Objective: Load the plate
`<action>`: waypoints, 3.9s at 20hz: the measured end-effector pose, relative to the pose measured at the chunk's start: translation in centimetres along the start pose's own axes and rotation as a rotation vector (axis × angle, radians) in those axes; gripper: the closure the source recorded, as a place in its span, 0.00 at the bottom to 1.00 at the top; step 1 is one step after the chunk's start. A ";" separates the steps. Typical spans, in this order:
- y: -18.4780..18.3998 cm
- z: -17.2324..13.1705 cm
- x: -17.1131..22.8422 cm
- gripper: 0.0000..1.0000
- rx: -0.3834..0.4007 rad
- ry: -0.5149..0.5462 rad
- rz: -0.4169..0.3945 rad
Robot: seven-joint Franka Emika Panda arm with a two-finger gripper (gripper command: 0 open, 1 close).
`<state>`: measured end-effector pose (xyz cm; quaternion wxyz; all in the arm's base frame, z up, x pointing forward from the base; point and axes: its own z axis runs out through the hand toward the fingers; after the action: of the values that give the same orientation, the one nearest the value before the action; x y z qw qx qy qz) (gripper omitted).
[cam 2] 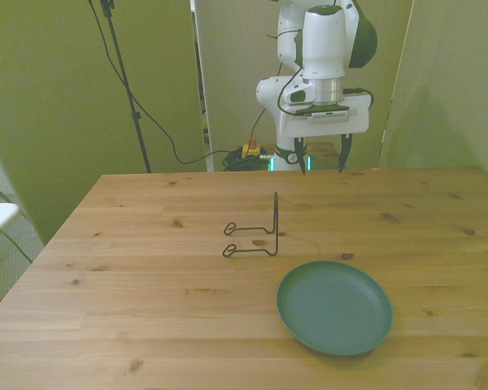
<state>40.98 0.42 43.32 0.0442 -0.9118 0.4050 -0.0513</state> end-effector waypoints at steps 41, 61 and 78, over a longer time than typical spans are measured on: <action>-29.3 9.0 14.4 0.00 -0.061 0.188 0.174; -29.1 11.9 14.2 1.00 -0.202 0.307 0.209; -28.8 12.3 14.5 1.00 -0.200 0.276 0.226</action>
<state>73.37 9.30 35.49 -0.0970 -0.8447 0.5101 -0.1300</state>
